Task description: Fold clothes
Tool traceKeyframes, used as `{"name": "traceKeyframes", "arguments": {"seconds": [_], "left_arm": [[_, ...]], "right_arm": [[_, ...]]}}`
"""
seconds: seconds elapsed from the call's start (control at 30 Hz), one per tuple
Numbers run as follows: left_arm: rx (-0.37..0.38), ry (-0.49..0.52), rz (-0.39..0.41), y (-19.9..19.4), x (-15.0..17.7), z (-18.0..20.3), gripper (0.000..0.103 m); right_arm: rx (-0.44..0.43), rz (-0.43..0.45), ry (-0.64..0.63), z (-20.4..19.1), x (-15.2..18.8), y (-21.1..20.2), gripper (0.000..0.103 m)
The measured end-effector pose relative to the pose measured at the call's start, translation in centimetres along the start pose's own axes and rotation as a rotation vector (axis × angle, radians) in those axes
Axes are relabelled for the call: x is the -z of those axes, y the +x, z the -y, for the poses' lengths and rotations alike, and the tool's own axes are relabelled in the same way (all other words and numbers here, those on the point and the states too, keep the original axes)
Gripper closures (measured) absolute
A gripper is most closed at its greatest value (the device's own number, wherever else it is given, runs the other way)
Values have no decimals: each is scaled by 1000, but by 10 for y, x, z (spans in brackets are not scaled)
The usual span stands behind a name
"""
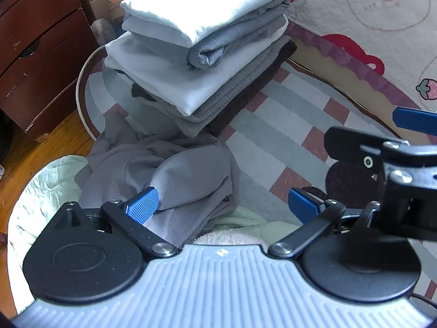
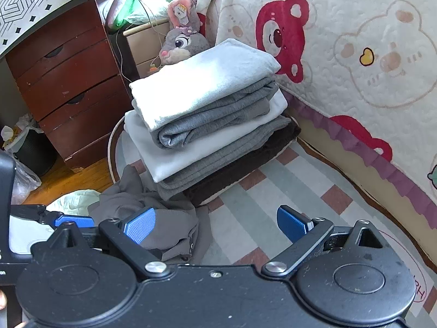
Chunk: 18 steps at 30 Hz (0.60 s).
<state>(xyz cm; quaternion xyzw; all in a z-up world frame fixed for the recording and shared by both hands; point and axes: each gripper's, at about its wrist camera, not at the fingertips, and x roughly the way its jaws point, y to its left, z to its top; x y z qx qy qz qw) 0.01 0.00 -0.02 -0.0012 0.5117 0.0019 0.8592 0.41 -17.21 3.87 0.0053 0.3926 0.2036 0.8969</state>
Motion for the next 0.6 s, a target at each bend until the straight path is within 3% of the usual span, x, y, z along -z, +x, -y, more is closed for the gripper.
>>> {"name": "traceKeyframes", "arguments": {"seconds": [0.6], "left_arm": [[-15,27,-7,14,0,3,0]], "right_arm": [[-20,-8,16,1,13,4,5]]}}
